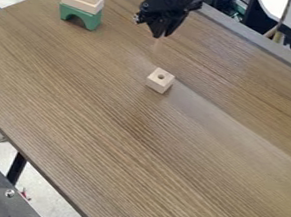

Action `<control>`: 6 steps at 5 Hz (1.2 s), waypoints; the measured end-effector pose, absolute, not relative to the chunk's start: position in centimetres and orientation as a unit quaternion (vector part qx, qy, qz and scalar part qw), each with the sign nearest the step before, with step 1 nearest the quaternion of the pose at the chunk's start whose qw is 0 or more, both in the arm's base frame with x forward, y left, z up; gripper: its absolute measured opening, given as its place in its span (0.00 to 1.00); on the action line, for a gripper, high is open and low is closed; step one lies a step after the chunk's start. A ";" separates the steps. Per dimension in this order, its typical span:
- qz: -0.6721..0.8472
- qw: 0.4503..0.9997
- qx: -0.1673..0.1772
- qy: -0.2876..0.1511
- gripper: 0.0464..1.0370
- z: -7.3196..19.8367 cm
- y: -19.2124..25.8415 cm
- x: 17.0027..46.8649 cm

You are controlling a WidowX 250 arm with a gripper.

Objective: Place the stick inside the cube with hole

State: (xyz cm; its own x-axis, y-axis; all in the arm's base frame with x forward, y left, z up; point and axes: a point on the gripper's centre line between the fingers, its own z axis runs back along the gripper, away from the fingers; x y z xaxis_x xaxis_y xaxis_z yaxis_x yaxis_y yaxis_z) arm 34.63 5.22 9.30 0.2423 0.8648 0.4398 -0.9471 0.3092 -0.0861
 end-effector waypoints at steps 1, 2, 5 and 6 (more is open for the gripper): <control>0.579 0.783 0.093 -0.206 0.07 9.2 5.0 34.7; 0.580 0.786 0.091 -0.191 0.07 8.6 4.7 34.2; 0.577 0.793 0.089 -0.174 0.07 7.7 4.3 33.4; 0.574 0.795 0.087 -0.175 0.07 7.7 4.0 33.5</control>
